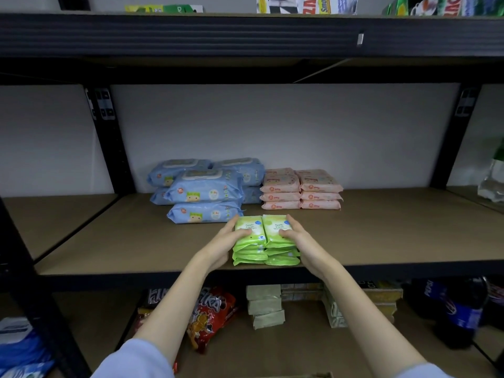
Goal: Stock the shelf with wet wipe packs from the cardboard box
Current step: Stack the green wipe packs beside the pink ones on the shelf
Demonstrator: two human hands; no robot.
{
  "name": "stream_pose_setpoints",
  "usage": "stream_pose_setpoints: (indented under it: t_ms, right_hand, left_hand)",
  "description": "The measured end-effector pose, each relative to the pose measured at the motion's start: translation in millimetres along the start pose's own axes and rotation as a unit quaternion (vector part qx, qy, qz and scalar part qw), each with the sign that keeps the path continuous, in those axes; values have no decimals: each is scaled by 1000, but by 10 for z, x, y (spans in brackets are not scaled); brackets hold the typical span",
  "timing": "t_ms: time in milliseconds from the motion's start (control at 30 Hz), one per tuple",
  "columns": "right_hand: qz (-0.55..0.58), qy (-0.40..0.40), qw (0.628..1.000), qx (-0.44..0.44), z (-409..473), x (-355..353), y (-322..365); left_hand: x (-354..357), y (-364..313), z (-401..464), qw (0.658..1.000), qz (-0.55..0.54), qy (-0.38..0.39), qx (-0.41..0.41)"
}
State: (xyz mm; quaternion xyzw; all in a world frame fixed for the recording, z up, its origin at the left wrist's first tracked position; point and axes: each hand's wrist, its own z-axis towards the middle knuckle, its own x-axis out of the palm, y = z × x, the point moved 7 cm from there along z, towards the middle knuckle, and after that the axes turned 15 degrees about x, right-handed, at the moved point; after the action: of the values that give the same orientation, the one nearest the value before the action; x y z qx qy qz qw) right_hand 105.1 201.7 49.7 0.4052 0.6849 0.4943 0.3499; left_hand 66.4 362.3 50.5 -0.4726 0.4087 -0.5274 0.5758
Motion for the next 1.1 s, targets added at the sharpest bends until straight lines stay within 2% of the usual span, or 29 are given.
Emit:
stream_pose_setpoints:
  t_ms: [167, 233, 333, 500, 633, 833, 967, 1100]
  right_hand:
    - [122, 45, 991, 34, 93, -21, 45]
    - [99, 61, 992, 56, 96, 44, 50]
    - [20, 31, 997, 70, 72, 80, 71]
    - [73, 66, 992, 77, 92, 57, 42]
    - [-2, 9, 999, 48, 85, 62, 68]
    - [35, -11, 999, 30, -40, -9, 49]
    - [-34, -121, 990, -59, -433, -137, -19]
    - [-117, -201, 958, -167, -945, -134, -259]
  left_hand:
    - [45, 48, -13, 998, -56, 1, -4]
    - [89, 49, -29, 999, -35, 4, -1]
    - [129, 61, -50, 1000, -8, 19, -5]
    - [67, 94, -7, 999, -43, -20, -1]
    - [109, 63, -8, 1000, 10, 10, 3]
    - [44, 13, -88, 999, 10, -30, 18]
    - [-24, -133, -402, 992, 91, -45, 79]
    - [6, -189, -989, 963, 224, -38, 144]
